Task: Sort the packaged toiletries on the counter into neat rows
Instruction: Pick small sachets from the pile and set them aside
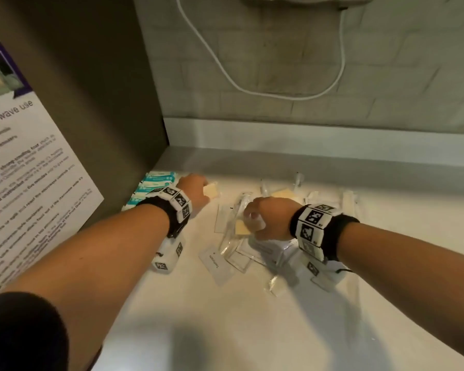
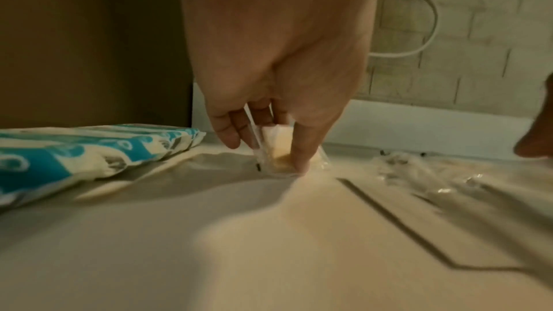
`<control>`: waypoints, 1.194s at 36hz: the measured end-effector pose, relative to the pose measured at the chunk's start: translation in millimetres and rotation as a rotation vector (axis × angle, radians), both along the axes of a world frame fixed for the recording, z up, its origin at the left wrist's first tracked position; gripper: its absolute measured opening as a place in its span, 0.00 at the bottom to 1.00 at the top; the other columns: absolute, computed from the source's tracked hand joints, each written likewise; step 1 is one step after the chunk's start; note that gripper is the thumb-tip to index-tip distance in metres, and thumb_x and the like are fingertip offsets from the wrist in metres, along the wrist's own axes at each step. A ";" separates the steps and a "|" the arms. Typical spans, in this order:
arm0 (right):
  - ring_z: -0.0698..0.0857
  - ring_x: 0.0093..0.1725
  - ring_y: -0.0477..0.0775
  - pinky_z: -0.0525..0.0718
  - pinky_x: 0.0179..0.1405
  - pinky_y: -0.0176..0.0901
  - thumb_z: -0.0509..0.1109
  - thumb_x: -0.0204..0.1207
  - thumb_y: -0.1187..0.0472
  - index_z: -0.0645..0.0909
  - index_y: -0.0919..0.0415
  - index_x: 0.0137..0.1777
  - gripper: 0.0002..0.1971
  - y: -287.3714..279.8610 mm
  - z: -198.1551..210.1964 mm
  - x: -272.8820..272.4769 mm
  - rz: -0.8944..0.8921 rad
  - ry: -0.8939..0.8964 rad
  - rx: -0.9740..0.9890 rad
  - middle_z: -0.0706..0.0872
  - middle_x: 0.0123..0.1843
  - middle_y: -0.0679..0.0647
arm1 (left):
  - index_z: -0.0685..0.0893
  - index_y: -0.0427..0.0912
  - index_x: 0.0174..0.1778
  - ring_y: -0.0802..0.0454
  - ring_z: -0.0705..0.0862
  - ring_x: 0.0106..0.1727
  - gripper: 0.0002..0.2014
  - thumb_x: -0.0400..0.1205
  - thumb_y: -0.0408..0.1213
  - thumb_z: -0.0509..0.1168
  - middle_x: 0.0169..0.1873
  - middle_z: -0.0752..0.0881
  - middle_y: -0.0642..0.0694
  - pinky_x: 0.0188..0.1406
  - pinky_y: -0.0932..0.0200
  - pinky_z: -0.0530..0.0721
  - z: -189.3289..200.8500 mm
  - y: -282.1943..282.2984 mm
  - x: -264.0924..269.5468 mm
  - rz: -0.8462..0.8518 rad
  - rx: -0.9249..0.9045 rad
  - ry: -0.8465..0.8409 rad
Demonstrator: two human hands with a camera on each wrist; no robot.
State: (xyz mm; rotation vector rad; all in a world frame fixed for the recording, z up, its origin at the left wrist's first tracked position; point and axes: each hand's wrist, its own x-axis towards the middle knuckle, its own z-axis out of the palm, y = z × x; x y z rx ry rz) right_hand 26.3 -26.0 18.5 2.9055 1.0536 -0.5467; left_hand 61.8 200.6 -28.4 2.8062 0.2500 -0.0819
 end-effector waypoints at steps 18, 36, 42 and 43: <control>0.82 0.60 0.56 0.81 0.61 0.48 0.74 0.72 0.59 0.75 0.54 0.73 0.27 -154.8 36.7 46.7 -0.234 -0.054 0.096 0.81 0.65 0.52 | 0.76 0.36 0.75 0.39 0.79 0.71 0.25 0.84 0.44 0.66 0.71 0.80 0.37 0.69 0.50 0.77 30.7 -161.5 28.8 -0.320 -0.084 0.162; 0.80 0.65 0.53 0.81 0.67 0.52 0.80 0.64 0.52 0.72 0.49 0.74 0.37 -169.2 -15.5 26.7 -0.088 0.126 -0.026 0.81 0.68 0.47 | 0.85 0.41 0.58 0.40 0.77 0.67 0.20 0.73 0.45 0.75 0.56 0.86 0.43 0.67 0.39 0.77 19.7 -194.2 30.0 -0.145 0.132 0.108; 0.82 0.61 0.56 0.83 0.63 0.47 0.80 0.66 0.55 0.72 0.54 0.74 0.36 -172.9 -15.4 28.8 -0.090 0.104 -0.014 0.81 0.65 0.51 | 0.84 0.44 0.59 0.47 0.87 0.55 0.17 0.75 0.38 0.77 0.57 0.87 0.48 0.60 0.47 0.85 25.9 -199.2 23.2 -0.229 -0.375 0.037; 0.82 0.61 0.56 0.82 0.60 0.44 0.79 0.67 0.59 0.73 0.55 0.72 0.33 -174.5 -14.0 30.1 -0.097 0.103 0.005 0.80 0.63 0.52 | 0.84 0.47 0.59 0.49 0.86 0.55 0.18 0.74 0.40 0.78 0.57 0.87 0.50 0.60 0.48 0.84 27.4 -201.6 21.9 -0.257 -0.407 0.083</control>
